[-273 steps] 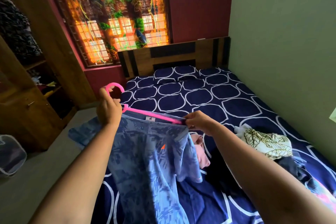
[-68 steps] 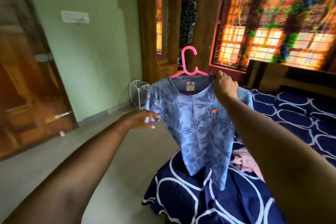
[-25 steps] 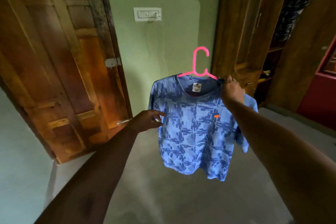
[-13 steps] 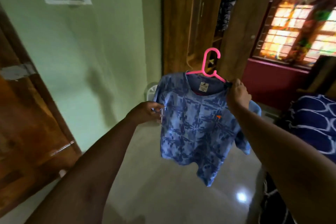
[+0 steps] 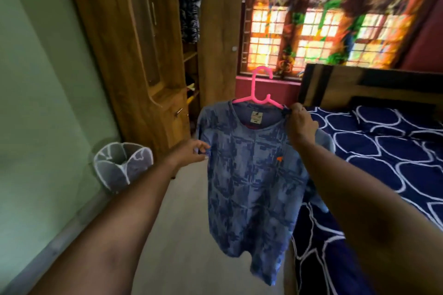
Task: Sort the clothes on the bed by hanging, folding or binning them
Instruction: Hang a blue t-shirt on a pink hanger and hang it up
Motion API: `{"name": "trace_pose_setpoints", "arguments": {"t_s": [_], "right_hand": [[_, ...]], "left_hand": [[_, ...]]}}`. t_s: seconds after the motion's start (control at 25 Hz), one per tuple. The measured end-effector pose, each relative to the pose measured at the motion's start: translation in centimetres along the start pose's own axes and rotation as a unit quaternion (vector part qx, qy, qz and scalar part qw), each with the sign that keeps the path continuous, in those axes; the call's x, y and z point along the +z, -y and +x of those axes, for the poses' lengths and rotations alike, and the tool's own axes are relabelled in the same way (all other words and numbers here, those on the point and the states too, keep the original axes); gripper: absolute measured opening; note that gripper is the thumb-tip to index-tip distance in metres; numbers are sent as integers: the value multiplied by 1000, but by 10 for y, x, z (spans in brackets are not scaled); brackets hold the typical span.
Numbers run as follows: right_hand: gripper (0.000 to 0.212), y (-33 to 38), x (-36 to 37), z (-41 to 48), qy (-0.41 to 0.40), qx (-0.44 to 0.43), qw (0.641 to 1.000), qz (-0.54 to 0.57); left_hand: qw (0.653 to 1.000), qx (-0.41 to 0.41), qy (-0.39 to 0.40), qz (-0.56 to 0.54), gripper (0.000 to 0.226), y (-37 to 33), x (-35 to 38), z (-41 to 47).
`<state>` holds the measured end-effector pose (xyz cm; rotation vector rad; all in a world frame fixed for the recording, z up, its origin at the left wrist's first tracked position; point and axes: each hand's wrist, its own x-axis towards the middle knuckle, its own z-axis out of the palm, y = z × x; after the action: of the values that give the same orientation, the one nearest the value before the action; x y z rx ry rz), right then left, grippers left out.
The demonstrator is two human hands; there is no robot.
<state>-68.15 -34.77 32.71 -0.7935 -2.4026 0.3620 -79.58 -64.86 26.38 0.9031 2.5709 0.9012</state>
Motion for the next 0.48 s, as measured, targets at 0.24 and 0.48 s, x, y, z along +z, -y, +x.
{"name": "trace_pose_setpoints", "arguments": {"t_s": [0.24, 0.48], "right_hand": [[15, -61, 26, 135, -45, -7, 997, -58], [13, -112, 71, 220, -50, 55, 996, -57]], "left_hand": [[995, 38, 77, 60, 34, -56, 25, 180], [991, 78, 98, 53, 31, -72, 41, 311]]}}
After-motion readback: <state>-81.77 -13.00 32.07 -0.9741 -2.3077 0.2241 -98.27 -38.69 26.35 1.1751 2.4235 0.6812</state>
